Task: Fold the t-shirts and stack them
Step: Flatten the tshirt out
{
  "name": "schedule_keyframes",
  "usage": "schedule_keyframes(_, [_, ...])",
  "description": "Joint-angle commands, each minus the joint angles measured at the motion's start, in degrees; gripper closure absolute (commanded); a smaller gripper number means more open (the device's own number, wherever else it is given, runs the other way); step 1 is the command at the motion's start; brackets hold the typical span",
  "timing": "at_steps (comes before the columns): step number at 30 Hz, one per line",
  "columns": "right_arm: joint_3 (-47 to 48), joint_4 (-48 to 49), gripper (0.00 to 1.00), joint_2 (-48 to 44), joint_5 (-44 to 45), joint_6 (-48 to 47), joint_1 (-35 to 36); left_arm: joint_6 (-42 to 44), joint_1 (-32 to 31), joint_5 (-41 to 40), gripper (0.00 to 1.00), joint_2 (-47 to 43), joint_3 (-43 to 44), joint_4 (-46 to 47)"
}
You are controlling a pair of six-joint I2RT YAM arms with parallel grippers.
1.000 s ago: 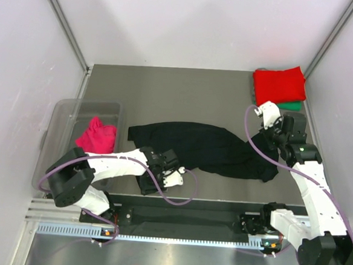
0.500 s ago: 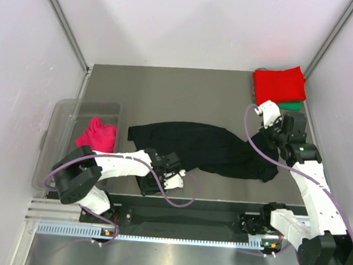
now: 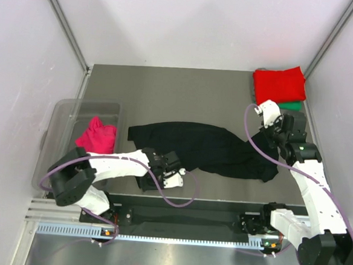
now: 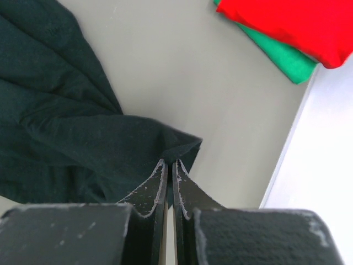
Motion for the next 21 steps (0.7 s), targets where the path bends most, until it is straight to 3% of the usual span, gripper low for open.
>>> schedule_keyframes(1, [5.2, 2.6, 1.0, -1.3, 1.7, -0.5, -0.5, 3.7, 0.1, -7.3, 1.0, -8.5, 4.9, -3.1])
schedule_keyframes(6, [16.7, 1.4, 1.0, 0.8, 4.7, 3.3, -0.8, 12.9, 10.2, -12.0, 1.0, -14.2, 18.8, -8.5])
schedule_keyframes(12, [33.1, -3.1, 1.0, 6.0, 5.7, 8.3, -2.4, 20.9, 15.5, -24.3, 1.0, -19.3, 31.9, 4.3])
schedule_keyframes(16, [44.3, -3.6, 1.0, 7.9, 9.6, 9.0, -4.0, 20.6, 18.3, -32.3, 1.0, -18.1, 41.4, 10.5])
schedule_keyframes(21, [50.0, 0.5, 1.0, 6.1, 14.8, 8.7, -7.1, 19.2, 18.9, -37.9, 1.0, -19.4, 50.7, 20.6])
